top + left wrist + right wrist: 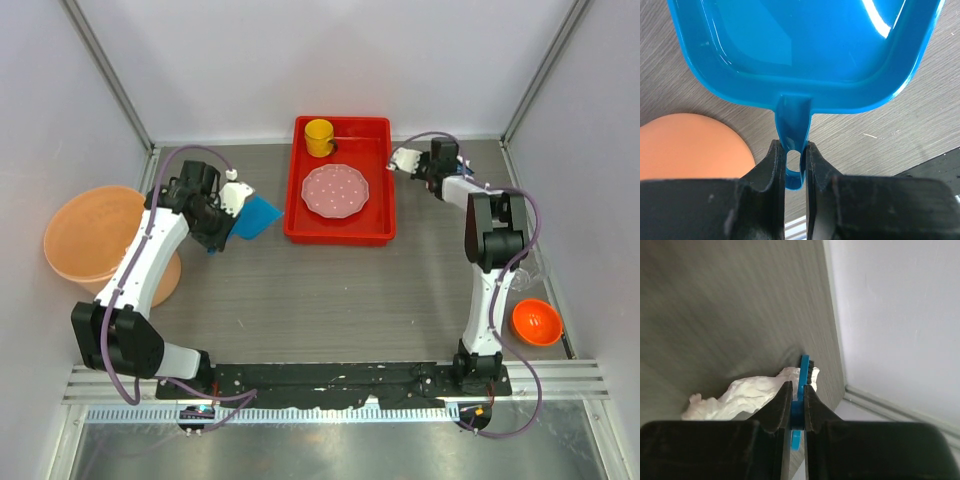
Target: Sweep away the paper scraps from the table
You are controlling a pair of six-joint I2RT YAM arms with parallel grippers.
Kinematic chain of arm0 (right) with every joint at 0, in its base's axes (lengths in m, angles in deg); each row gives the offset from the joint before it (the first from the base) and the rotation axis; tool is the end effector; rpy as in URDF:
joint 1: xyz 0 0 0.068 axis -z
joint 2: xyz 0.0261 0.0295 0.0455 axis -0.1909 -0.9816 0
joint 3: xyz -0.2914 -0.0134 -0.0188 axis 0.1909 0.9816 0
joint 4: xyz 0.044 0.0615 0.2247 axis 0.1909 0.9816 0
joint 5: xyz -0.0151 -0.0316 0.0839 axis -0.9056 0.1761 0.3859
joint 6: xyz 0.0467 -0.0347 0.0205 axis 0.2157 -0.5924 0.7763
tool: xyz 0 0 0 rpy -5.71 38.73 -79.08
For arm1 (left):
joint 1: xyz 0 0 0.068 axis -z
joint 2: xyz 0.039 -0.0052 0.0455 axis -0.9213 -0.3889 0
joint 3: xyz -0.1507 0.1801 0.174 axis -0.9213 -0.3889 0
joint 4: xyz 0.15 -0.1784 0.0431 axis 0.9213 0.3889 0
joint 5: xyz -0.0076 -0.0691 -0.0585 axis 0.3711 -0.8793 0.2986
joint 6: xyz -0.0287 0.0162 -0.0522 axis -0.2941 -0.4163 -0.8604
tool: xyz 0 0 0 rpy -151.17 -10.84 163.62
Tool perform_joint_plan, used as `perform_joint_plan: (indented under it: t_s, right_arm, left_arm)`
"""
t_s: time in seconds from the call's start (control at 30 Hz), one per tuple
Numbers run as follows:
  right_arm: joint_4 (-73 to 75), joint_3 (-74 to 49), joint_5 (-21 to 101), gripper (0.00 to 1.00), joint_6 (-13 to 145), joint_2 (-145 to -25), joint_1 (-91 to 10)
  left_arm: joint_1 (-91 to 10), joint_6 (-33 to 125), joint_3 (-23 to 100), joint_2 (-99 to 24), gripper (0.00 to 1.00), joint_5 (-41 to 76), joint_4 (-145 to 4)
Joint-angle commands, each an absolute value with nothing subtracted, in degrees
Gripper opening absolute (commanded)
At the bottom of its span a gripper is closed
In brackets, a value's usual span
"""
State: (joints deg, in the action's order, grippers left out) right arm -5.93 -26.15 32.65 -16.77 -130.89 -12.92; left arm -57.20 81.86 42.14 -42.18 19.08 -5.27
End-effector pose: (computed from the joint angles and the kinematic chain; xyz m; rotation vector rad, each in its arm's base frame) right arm 0.5031 0.0168 0.1895 -1.3956 1.7242 -0.7499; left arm 0.2349 -0.0464 0.3251 0.8355 2.6044 -0.0868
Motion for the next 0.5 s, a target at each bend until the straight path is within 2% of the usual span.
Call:
perform_joint_plan:
  t_s: [0.0,0.2,0.47]
  right_arm:
    - [-4.8,-17.7,36.5,0.01,-20.5,-120.6,-19.3]
    - [-16.4,0.2,31.0,0.01,-11.2,-109.3,-27.3]
    - [-14.4,14.6,22.0,0.01,2.3,-94.2,-33.7]
  left_arm:
    - [-57.0,81.9,41.0,-39.4,0.0,18.0,-7.5]
    - [-57.1,82.7,38.6,-36.9,0.0,18.3,-8.6]
    - [-57.1,84.4,38.0,-32.2,0.0,18.5,-7.0]
